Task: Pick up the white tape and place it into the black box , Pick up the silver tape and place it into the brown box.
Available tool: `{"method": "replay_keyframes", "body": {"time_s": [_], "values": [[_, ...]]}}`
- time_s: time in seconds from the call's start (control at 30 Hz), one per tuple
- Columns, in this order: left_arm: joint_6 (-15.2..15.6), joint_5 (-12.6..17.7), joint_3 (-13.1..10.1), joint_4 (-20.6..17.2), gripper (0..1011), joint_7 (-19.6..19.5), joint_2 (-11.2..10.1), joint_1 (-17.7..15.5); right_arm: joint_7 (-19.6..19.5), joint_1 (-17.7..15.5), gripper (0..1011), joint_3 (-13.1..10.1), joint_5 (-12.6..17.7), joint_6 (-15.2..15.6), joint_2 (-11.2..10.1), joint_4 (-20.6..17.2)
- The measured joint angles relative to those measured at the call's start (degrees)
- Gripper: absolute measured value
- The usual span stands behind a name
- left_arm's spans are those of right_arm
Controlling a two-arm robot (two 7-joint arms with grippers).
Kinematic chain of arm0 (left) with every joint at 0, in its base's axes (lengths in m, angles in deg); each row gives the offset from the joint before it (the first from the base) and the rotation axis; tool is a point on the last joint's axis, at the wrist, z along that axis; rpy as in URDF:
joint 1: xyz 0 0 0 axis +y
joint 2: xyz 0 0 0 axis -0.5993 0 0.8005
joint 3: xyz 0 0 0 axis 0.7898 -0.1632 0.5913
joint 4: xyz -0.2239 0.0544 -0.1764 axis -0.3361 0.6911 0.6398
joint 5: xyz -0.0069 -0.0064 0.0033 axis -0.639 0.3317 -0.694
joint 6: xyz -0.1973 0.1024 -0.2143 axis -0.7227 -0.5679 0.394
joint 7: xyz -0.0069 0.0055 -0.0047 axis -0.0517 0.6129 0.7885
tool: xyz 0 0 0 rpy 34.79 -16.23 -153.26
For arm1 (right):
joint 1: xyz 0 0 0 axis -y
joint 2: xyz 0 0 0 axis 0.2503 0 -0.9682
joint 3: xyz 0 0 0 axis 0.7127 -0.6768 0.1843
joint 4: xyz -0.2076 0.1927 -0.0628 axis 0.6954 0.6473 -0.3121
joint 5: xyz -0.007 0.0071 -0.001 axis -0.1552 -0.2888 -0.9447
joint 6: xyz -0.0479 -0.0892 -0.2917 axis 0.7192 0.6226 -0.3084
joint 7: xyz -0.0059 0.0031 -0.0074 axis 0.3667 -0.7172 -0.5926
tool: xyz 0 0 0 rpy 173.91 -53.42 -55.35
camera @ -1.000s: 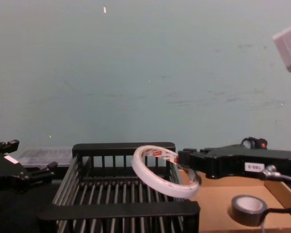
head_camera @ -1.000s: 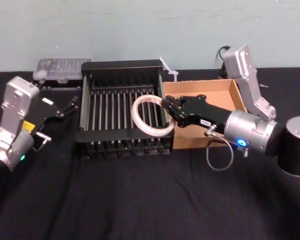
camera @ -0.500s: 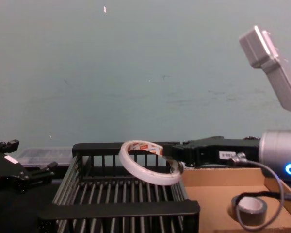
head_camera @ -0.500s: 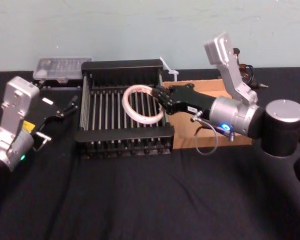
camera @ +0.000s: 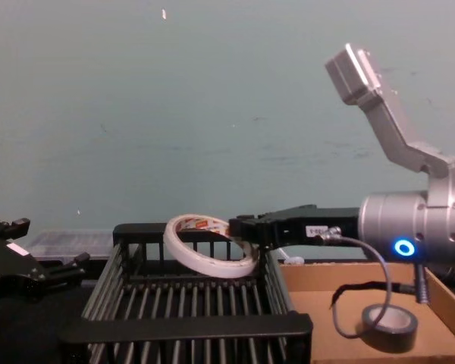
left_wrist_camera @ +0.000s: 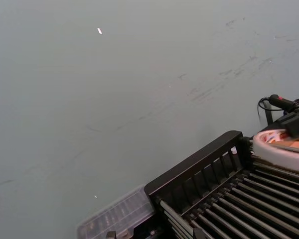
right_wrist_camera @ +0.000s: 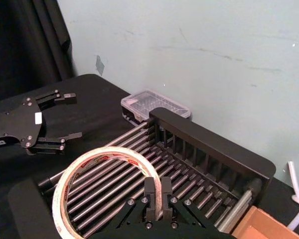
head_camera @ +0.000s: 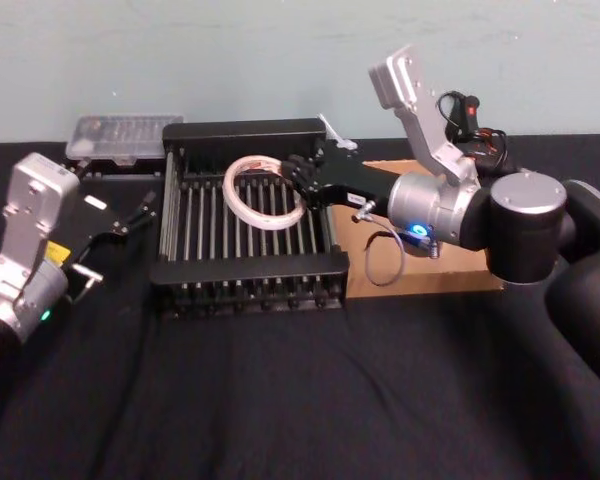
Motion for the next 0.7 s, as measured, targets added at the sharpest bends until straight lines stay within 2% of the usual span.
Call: {"method": "replay_keyframes", "body": {"time_s": [0.23,0.7], "values": [[0.00,0.00,0.00,0.00,1001,0.00,0.00,-0.01,0.96,2.20,84,0.43,-1.36,-0.77,2.09,4.03],[0.00,0.00,0.00,0.00,1001,0.00,0.00,0.00,0.86,1.89,84,0.38,-1.24,-0.70,1.80,3.45]]}}
